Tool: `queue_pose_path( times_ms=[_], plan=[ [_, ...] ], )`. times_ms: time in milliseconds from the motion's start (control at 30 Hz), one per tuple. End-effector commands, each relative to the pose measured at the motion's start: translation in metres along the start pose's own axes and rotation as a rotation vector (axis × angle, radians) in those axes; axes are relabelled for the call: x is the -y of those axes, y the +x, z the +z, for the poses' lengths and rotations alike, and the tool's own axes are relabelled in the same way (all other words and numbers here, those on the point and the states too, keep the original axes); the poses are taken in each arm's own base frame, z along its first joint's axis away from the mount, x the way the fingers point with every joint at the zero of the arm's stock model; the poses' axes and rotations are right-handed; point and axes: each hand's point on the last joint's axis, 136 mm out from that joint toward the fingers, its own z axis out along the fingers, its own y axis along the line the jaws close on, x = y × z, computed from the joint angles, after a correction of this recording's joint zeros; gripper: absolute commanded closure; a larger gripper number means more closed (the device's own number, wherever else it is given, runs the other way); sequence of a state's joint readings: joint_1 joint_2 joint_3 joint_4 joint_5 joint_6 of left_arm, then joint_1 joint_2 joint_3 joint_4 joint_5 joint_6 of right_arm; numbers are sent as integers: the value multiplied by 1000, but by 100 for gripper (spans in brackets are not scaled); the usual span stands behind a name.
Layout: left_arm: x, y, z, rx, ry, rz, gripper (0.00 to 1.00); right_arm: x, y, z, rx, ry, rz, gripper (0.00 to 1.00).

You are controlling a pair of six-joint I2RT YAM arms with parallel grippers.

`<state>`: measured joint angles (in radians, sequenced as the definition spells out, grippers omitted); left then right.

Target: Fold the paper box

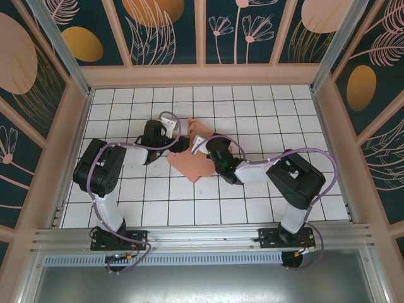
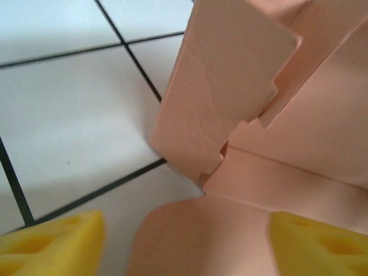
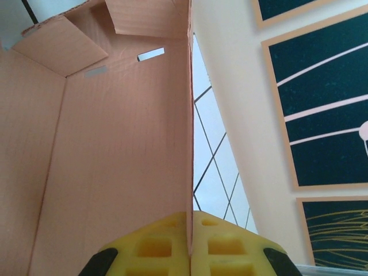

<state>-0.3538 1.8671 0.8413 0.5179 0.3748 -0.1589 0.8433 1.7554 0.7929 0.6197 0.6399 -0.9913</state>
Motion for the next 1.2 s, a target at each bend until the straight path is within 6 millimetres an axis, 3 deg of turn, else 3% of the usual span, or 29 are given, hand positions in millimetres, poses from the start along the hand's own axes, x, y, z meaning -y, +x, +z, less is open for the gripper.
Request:
queue_pose_path(
  times_ms=[0, 133, 233, 367, 400, 600, 767, 933, 967, 1167],
  plan=[
    [3, -32, -5, 108, 0, 34, 13, 11, -11, -4, 31, -45, 106, 100],
    [3, -42, 5, 106, 9, 30, 12, 14, -10, -6, 24, -35, 102, 100],
    [0, -45, 13, 100, 10, 26, 17, 15, -12, -8, 32, -41, 112, 100],
    [-8, -39, 17, 79, -26, 21, 36, 16, -12, -9, 35, -41, 112, 100],
    [-8, -49, 18, 94, -28, 30, 39, 17, -12, -9, 36, -39, 116, 100],
    [-14, -43, 19, 74, -53, 30, 58, 21, -11, -10, 38, -40, 125, 100],
    [-4, -40, 21, 56, 12, 34, 81, 19, -11, -9, 37, -47, 127, 100],
    [1, -42, 13, 63, 21, 65, 83, 19, -6, -7, 18, -44, 128, 100],
    [-1, -31, 11, 40, 7, 61, 84, 19, -5, -6, 16, -42, 128, 100],
    [-10, -19, 8, 16, -42, 55, 83, 22, -3, -2, 5, -31, 123, 100]
  ],
)
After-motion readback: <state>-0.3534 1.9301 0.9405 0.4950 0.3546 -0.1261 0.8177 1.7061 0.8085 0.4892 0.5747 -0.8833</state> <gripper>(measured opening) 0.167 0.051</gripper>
